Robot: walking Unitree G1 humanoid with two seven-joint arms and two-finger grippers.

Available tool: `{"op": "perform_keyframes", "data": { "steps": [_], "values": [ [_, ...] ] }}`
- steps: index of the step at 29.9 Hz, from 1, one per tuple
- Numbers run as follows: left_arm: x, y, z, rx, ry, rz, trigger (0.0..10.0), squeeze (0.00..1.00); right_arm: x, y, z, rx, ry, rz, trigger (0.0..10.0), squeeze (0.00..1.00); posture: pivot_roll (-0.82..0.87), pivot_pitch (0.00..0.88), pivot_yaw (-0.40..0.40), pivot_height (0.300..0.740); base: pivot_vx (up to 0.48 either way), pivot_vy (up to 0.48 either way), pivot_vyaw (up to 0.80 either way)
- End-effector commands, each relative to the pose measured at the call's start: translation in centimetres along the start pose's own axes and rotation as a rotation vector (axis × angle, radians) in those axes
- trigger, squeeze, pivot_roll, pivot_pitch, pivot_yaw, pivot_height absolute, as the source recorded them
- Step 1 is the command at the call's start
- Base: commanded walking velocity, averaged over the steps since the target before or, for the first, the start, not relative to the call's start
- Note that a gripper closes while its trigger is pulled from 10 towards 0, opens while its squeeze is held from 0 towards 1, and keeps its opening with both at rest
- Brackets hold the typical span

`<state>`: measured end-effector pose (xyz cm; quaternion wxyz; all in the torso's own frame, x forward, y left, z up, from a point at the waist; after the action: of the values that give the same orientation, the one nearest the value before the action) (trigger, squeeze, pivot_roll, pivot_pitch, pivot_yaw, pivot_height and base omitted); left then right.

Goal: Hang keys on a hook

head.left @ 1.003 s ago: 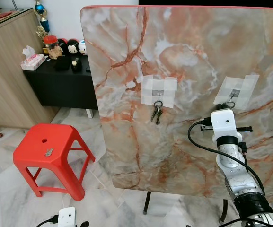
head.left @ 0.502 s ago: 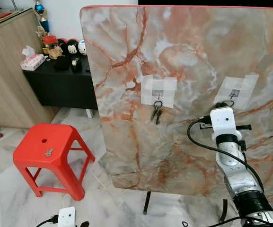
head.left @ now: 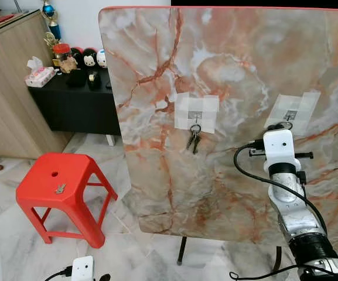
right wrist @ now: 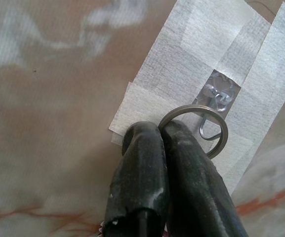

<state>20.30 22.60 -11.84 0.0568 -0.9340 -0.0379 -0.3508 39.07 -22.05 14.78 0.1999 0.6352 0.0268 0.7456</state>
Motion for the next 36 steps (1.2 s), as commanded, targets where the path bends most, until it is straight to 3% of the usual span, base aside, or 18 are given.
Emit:
{"op": "perform_keyframes", "data": {
  "steps": [1,36],
  "values": [
    [-0.6,-0.4,-0.1,0.007,-0.023,-0.006,10.0,0.00,1.3,0.6,0.8,-0.018,0.031,0.015,10.0,0.00,0.10,0.000,0.002,0.740,0.000,0.000,0.00],
    [-0.5,-0.2,-0.1,0.001,-0.024,-0.006,10.0,0.00,1.4,-0.8,-0.6,-0.039,0.044,0.043,10.0,0.00,0.09,0.000,0.000,0.740,0.000,0.000,0.00]
  ]
}}
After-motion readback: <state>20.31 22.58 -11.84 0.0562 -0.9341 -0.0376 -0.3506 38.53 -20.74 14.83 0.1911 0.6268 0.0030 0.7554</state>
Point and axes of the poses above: a point about 5 cm out from each wrist's last joint towards the gripper, its own z axis pointing out of the wrist towards the gripper, its own x axis along the axis of the wrist's last joint, y = z × x, the point moved 5 cm from there along z, pointing out of the wrist towards the gripper, and after that the axes turned 7 degrees about z, right-handed, at the moved point
